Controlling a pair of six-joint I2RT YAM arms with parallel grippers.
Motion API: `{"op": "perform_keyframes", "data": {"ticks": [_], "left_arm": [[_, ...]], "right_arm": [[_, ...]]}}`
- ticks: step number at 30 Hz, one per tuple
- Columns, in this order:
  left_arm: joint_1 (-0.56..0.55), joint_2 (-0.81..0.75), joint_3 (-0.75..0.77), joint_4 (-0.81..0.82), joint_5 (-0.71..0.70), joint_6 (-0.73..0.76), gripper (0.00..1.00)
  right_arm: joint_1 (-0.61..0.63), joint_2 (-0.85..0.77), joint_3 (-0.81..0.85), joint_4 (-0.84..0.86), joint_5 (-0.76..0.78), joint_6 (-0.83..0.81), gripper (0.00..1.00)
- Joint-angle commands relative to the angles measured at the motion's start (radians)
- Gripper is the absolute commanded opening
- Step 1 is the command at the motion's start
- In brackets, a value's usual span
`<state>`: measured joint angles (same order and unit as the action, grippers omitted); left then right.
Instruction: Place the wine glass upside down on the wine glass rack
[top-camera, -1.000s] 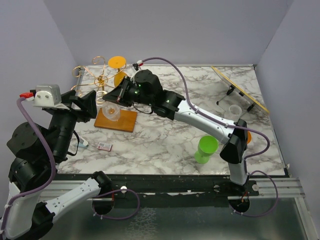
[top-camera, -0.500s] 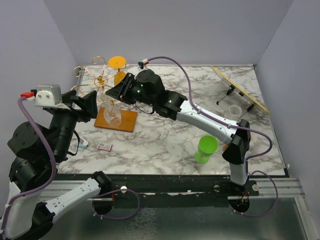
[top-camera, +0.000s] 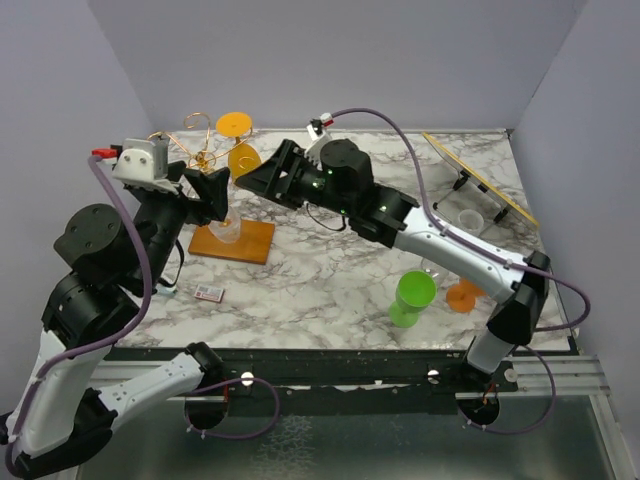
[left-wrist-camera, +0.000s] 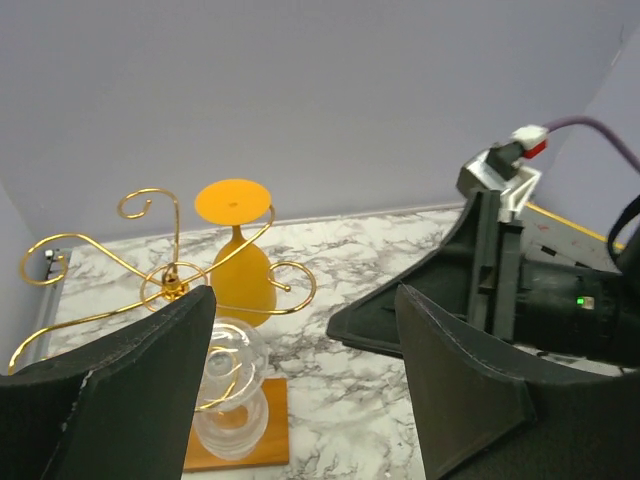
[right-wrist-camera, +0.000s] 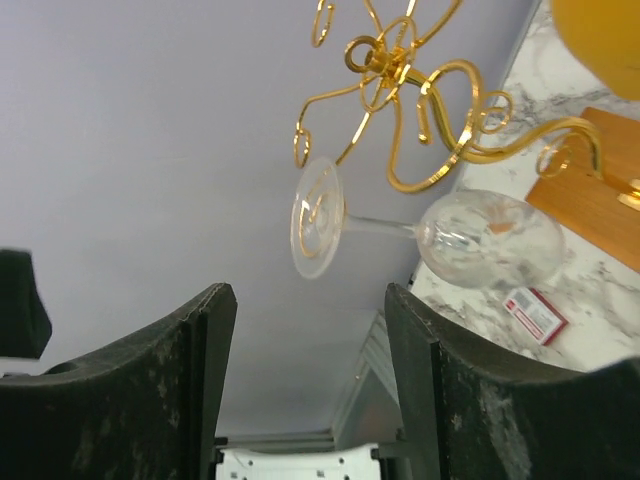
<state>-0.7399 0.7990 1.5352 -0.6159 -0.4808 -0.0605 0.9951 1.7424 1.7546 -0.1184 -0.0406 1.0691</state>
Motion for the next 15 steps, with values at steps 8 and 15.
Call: {"op": "perform_keyframes", "data": {"ticks": [8, 15], "left_arm": [[0.001, 0.091, 0.014, 0.024, 0.344, -0.035, 0.80], [0.002, 0.080, -0.148, 0.150, 0.481, -0.072, 0.99]], "right_arm": [[-0.036, -0.401, -0.301, -0.328, 0.424, -0.452, 0.76], [-0.036, -0.593, -0.441, -0.636, 0.571, -0.441, 0.78]]}}
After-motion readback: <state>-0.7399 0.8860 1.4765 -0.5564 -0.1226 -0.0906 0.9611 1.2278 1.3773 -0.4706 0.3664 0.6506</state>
